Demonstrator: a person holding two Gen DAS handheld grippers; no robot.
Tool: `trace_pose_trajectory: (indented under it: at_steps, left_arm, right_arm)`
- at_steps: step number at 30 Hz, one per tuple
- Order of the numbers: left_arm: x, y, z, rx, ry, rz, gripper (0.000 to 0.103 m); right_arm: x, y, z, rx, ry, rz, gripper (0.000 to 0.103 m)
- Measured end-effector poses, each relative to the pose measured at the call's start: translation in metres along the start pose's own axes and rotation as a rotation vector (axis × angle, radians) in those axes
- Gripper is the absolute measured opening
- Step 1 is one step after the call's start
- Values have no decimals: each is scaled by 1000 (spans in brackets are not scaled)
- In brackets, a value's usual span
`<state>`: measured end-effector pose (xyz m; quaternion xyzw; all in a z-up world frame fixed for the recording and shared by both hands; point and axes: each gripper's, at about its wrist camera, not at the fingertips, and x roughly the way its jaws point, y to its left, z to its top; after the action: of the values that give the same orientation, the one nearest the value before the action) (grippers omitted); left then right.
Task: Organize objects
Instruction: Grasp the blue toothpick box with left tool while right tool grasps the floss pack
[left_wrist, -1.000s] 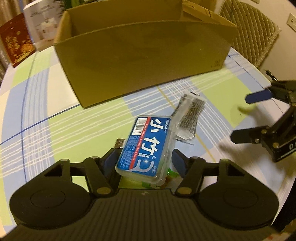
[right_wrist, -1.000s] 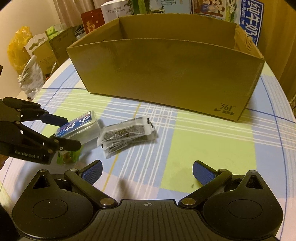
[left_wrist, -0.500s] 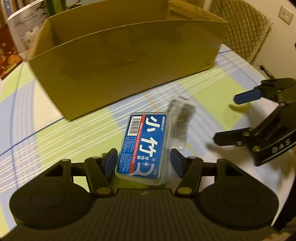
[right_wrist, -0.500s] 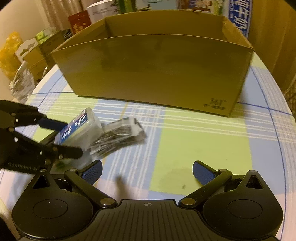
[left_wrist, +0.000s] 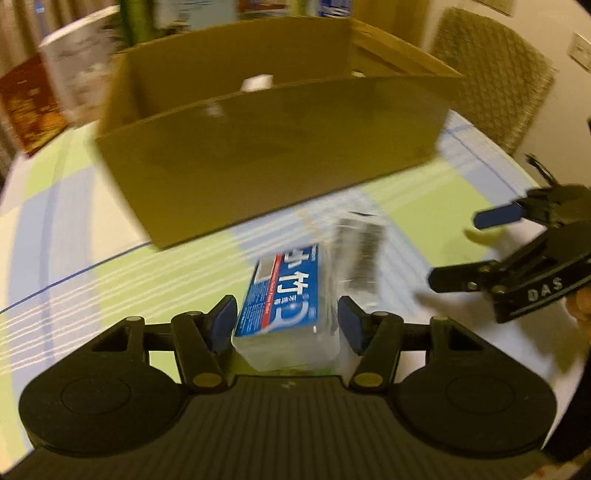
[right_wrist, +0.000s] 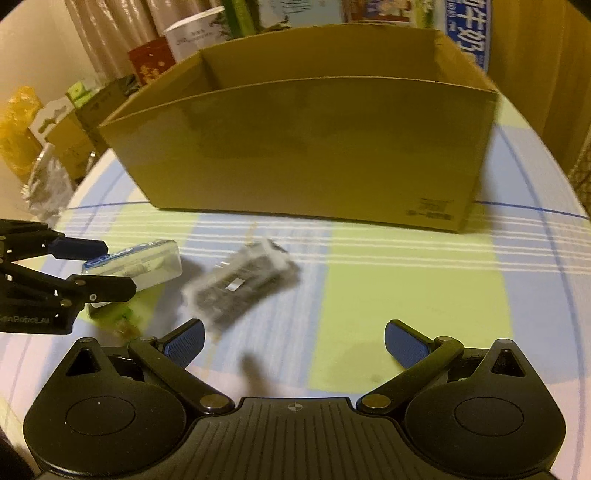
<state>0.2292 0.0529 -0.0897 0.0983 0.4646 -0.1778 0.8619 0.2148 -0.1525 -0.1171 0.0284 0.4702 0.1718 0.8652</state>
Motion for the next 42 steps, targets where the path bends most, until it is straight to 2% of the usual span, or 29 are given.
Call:
trace_pose_trajectory:
  at_steps: [2,4,6,11,14,16,19,27,32,39,40,41,42]
  left_arm:
    - [-4,12,-2,-20,1,38,55]
    - [-7,21,-6,-29,4,62,55]
    - [-8,27,-12,-38,4,66,55]
    - [-11,35,-28,-69,6,62,55]
    - [-9,39,-36,-94,-3,48,55]
    - [-11,41,-41,-121,-14,44,58]
    - [-11,41,-44,-130,-33,52,59]
    - [-6,30,-35,-66,-50,80,59]
    - [4,19,-30,-11,-29,105,59]
    - [7,17,-30,-37,-13,114,57]
    - [7,17,-29,-39,-11,112,57]
    - [7,17,-29,-42,-10,111,56]
    - [7,17,-29,-47,-9,112,56]
  right_arm:
    - [8,9,2,14,-2,31,99]
    - [16,16,5,36,0,55,87]
    - [27,23,9,56,8,61,84]
    - [47,36,17,86,4,16,83]
    - [55,48,20,51,0,-39,81]
    - [59,56,20,-15,-5,-90,73]
    - [57,59,17,-90,-9,-89,49]
    - [29,29,-9,-188,41,-74,47]
    - [12,8,-24,-107,16,-91,65]
    - [13,9,-22,-4,-33,-118,66]
    - [14,10,-20,-19,-31,-129,62]
    - [15,12,-19,-35,-29,-138,50]
    - [15,12,-19,-55,-30,-142,41]
